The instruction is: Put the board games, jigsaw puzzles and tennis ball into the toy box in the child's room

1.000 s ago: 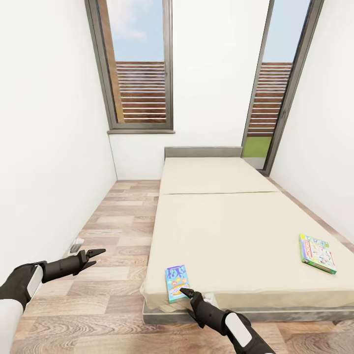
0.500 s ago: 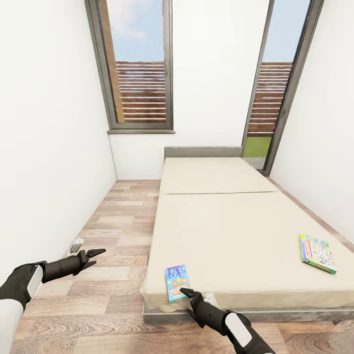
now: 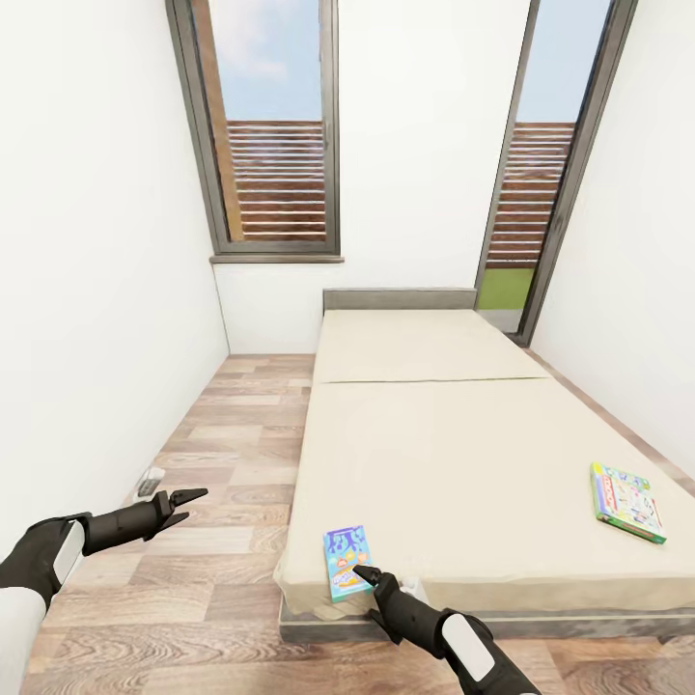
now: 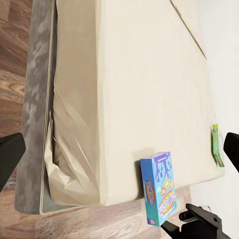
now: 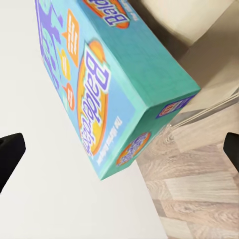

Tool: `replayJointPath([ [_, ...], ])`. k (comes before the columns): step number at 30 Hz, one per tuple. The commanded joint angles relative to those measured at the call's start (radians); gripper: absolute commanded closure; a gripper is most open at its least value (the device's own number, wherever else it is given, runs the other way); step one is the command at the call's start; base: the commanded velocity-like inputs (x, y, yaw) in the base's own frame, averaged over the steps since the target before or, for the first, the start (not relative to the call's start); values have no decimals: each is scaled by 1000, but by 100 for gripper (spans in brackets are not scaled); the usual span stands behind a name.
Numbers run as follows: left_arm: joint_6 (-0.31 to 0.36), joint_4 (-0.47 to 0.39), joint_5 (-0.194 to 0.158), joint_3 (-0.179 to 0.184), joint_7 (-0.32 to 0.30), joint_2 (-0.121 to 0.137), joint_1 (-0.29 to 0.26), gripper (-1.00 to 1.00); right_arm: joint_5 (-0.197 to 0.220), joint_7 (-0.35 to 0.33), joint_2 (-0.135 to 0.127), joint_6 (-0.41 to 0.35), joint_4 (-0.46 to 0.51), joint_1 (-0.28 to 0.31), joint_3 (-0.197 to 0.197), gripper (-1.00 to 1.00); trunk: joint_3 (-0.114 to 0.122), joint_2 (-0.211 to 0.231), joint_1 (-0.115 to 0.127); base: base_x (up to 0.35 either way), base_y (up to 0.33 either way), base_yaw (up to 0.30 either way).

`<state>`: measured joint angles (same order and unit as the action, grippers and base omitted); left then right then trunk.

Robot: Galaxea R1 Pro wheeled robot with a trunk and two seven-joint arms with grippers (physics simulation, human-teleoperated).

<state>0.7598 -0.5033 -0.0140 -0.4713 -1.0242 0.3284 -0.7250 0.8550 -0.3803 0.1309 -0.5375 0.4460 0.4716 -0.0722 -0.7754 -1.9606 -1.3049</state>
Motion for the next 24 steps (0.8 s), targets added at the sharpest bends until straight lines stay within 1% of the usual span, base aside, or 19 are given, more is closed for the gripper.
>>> replayJointPath([
  [1, 9, 0, -1, -3, -2, 0, -1, -100, 2, 0, 1, -9, 0, 1, -8, -100, -1, 0, 0, 11, 0, 0],
  [20, 9, 0, -1, -3, -2, 0, -1, -100, 2, 0, -1, -9, 0, 0, -8, -100, -1, 0, 0, 2, 0, 0],
  [24, 9, 0, -1, -3, -2, 0, -1, -100, 2, 0, -1, -9, 0, 0, -8, -100, -1, 0, 0, 56, 0, 0],
])
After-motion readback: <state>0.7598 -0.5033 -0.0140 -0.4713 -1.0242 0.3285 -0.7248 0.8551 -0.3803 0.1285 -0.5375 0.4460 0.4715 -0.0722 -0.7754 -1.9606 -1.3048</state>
